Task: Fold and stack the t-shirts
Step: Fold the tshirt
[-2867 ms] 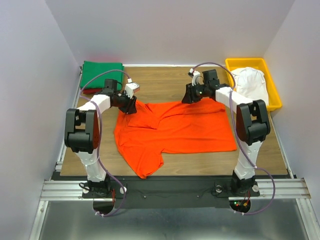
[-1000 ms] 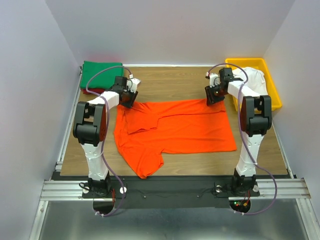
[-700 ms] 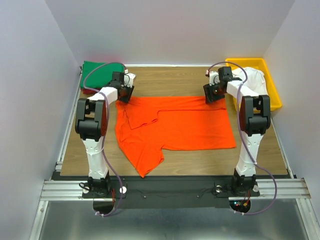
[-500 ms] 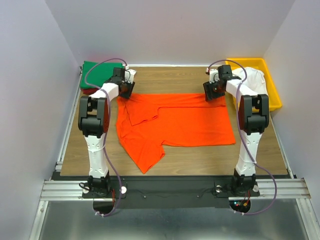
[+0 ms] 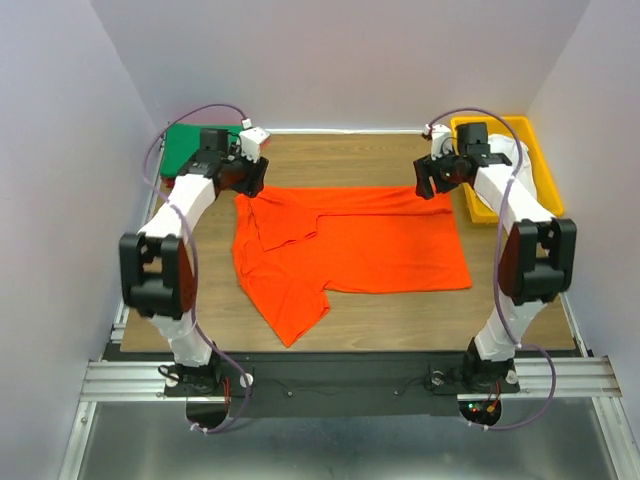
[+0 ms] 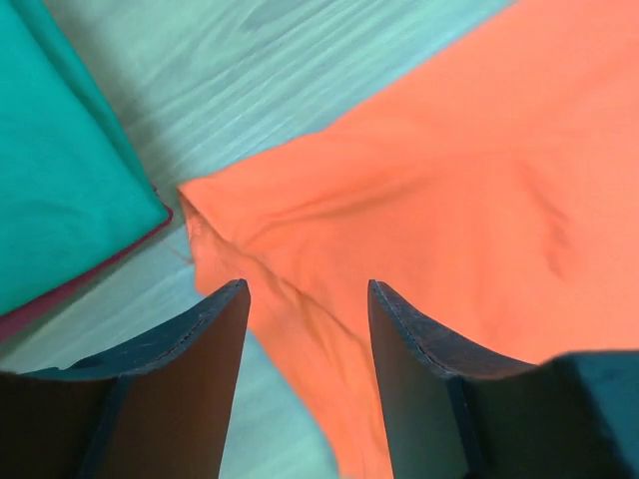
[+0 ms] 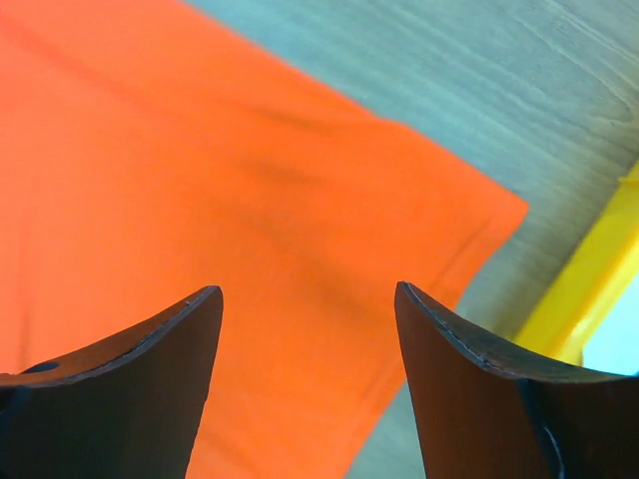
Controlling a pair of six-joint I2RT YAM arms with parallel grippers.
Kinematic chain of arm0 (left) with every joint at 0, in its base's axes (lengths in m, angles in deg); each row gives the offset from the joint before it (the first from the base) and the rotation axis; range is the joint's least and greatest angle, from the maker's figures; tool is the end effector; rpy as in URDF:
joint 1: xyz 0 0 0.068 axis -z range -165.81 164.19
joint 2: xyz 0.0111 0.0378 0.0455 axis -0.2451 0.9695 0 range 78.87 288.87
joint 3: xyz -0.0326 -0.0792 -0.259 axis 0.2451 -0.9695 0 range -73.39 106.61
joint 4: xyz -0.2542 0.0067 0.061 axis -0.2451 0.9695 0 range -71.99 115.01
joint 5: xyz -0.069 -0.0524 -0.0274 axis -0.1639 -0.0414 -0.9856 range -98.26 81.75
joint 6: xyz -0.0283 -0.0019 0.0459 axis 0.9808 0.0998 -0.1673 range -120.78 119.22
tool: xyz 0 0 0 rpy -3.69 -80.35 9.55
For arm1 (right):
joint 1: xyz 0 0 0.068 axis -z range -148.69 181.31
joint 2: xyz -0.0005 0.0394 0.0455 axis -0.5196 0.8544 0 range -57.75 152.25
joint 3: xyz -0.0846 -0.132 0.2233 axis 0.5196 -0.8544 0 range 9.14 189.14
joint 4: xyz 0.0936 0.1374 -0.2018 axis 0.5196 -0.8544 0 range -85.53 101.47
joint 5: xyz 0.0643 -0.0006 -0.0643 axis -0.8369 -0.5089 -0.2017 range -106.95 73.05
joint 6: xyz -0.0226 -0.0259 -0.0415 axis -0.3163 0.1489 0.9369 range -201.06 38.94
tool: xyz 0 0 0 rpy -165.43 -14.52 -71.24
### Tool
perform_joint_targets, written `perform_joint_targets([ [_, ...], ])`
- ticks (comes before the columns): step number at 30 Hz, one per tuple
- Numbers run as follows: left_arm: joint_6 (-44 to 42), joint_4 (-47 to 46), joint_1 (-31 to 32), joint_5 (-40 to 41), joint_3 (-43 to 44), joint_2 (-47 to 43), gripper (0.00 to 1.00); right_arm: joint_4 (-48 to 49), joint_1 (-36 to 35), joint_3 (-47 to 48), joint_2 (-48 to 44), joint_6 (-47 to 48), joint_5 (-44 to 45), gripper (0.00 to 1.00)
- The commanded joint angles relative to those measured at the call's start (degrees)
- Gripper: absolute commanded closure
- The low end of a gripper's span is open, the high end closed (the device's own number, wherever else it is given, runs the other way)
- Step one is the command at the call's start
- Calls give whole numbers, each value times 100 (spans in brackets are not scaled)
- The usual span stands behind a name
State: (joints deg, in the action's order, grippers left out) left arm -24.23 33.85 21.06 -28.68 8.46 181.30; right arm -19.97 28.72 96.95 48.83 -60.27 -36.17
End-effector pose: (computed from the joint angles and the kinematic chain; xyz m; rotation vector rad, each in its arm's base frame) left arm 0.4093 -0.0618 0.2775 0.7547 2.0342 -0.2279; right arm 0.4147 0.0304 0.2619 -0.6288 2.3151 0.2633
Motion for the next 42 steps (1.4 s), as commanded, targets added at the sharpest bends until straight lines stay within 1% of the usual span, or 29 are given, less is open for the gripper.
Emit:
perform_joint_targets([
  [1,-1066,542,-46,-1120,-563,-1312,37,-537,39,-588,-1015,953,-433,24],
  [2,-1423,918,-55,-1339,-834,-1644,37,-843,39,-938,-1408,1344,-433,25],
  [4,-1846,1376,-55,-1516,-1064,-1884,37,-1265,48,-1265,-1780,1881,-381,25],
  [5,-2275,1831,-55,-1665,-1291,-2102,37,-1416,39,-1632,-1956,2058,-354,25],
  [7,-2672,2420,-46,-1763,-1574,-2314,38,-1732,48,-1994,-2439,2488,-240,26],
  [8,-2892,2537,-46,-1781,-1879,-2429,38,-1803,39,-2170,-2571,2595,-170,27],
  [9,-3129,2626,-11,-1729,-2039,-2656,39,-1874,39,-2537,-2729,2692,-91,29],
  [10,-3245,2687,7,-1684,-2197,-2789,39,-1996,39,-2715,-2974,2919,66,30],
  [11,-3307,2731,59,-1536,-2538,-2912,39,-2050,39,-2891,-3116,3060,155,31],
  [12,-3377,2714,234,-1422,-2716,-3148,39,-2068,39,-3101,-3239,3184,251,33],
  [13,-3386,2714,375,-1316,-2883,-3255,39,-2059,48,-3434,-3484,3394,444,34],
  [15,-3290,2504,656,-931,-3410,-3562,39,-2015,48,-3717,-3670,3571,594,35],
  [16,-3194,2347,979,-841,-3716,-3633,39,-1919,39,-3945,-3776,3676,682,36],
  [17,-3106,2249,1113,-684,-3850,-3747,39,-1849,48,-4034,-3803,3721,718,37],
  [20,-2842,2021,1535,-542,-4105,-3731,39,-1462,48,-4386,-3820,3861,1016,38],
  [22,-2745,2002,1667,-524,-4115,-3643,39,-1243,39,-4544,-3812,4045,1253,39],
  [29,-2674,2011,1975,-498,-4097,-3537,40,-812,48,-4975,-3689,4345,1544,44],
  [31,-2683,1950,2230,-340,-4141,-3432,40,-584,57,-5142,-3584,4459,1684,45],
  [32,-2674,1889,2352,-113,-4211,-3380,40,-522,57,-5186,-3549,4477,1711,46],
  [34,-2666,1792,2608,90,-4299,-3300,40,-433,66,-5248,-3487,4468,1694,49],
  [38,-2744,1616,2810,434,-4370,-3177,38,-345,66,-5230,-3329,4398,1659,56],
  [39,-2771,1616,2837,512,-4379,-3099,38,-336,66,-5222,-3311,4407,1659,60],
  [42,-2885,1598,2951,627,-4431,-2949,37,-293,66,-5248,-3223,4468,1650,68],
])
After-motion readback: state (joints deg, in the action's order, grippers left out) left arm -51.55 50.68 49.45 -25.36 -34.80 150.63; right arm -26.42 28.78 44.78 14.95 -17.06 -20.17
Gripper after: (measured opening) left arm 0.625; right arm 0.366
